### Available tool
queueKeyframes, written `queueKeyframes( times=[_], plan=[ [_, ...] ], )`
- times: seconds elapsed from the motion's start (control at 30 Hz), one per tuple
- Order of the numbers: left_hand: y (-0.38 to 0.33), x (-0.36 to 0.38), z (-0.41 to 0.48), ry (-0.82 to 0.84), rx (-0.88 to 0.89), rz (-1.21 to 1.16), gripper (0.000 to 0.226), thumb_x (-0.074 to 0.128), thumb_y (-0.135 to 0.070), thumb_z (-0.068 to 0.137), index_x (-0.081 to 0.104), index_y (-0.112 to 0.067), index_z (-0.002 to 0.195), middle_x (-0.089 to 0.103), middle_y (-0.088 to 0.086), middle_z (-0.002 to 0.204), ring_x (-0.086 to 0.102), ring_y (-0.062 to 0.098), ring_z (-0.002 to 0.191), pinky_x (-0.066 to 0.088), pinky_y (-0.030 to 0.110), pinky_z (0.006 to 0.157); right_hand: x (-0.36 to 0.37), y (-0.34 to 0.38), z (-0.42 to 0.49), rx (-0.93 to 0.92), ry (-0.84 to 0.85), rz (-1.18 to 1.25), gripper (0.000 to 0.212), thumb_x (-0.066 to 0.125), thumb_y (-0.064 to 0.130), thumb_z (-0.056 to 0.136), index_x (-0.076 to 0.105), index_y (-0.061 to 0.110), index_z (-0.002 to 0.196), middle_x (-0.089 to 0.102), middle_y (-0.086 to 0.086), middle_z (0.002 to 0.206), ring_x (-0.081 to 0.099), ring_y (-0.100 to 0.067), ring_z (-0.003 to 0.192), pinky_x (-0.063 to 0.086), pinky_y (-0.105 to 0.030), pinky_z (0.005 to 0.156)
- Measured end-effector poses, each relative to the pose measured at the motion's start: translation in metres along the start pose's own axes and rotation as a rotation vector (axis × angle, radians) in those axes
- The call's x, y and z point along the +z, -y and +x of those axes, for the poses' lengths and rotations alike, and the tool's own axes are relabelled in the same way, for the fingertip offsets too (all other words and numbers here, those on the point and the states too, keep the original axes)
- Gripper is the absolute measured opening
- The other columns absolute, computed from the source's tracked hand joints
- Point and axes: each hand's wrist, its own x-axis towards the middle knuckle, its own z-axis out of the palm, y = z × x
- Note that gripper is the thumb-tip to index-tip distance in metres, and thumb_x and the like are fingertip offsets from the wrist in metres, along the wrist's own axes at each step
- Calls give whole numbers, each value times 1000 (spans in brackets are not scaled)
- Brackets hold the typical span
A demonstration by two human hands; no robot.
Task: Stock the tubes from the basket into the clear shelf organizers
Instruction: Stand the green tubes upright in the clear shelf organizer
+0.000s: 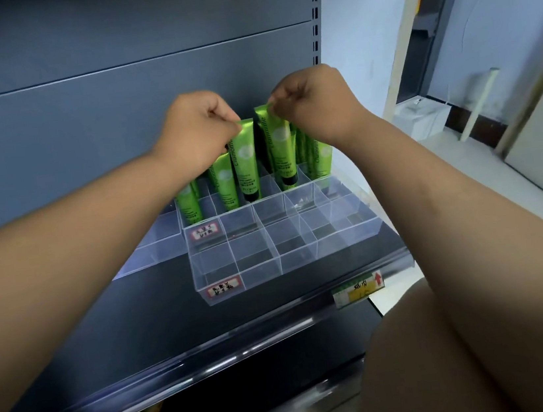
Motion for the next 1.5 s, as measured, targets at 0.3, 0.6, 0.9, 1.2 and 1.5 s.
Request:
queueKeyframes(
  times=[0.3, 0.6, 0.9, 1.2, 1.5],
  plan=[
    [5, 17, 7, -34, 84, 100, 6, 74, -7, 85, 74, -12, 83, 63, -6, 69, 55, 6, 62, 47, 22, 65, 1, -17, -2, -37, 22, -81, 13, 72, 11, 86, 81, 13, 94, 68, 11, 82, 59, 2, 66, 40, -1, 68],
    [17, 23, 14, -75, 125, 161, 5, 70, -9, 86, 73, -13, 85, 62, -9, 70, 54, 4, 63, 46, 23, 66, 1, -31, -7, 8, 29, -62, 15, 71, 8, 86, 81, 14, 94, 68, 10, 81, 56, 13, 65, 38, 0, 67],
    [36, 32, 10, -61, 133, 190, 7, 70, -11, 87, 72, -16, 83, 65, -9, 73, 60, 9, 68, 55, 30, 73, 5, -32, -9, -12, 70, -121, 14, 71, 9, 84, 81, 13, 93, 77, -1, 93, 61, -5, 81, 43, -17, 74],
    [44, 37, 2, -37, 136, 239, 8, 69, -10, 88, 73, -15, 84, 71, 0, 82, 63, 14, 73, 55, 29, 73, 14, -37, -5, -54, 89, -279, 19, 64, 7, 82, 82, 11, 88, 77, -7, 93, 69, -25, 91, 51, -31, 82],
    [50, 39, -2, -21, 87, 236, 10, 68, -9, 87, 74, -15, 83, 69, -5, 76, 62, 11, 70, 51, 25, 69, 13, -43, -12, -47, 120, -328, 22, 61, -2, 79, 81, 8, 84, 76, -8, 86, 68, -27, 85, 53, -36, 77]
  ],
)
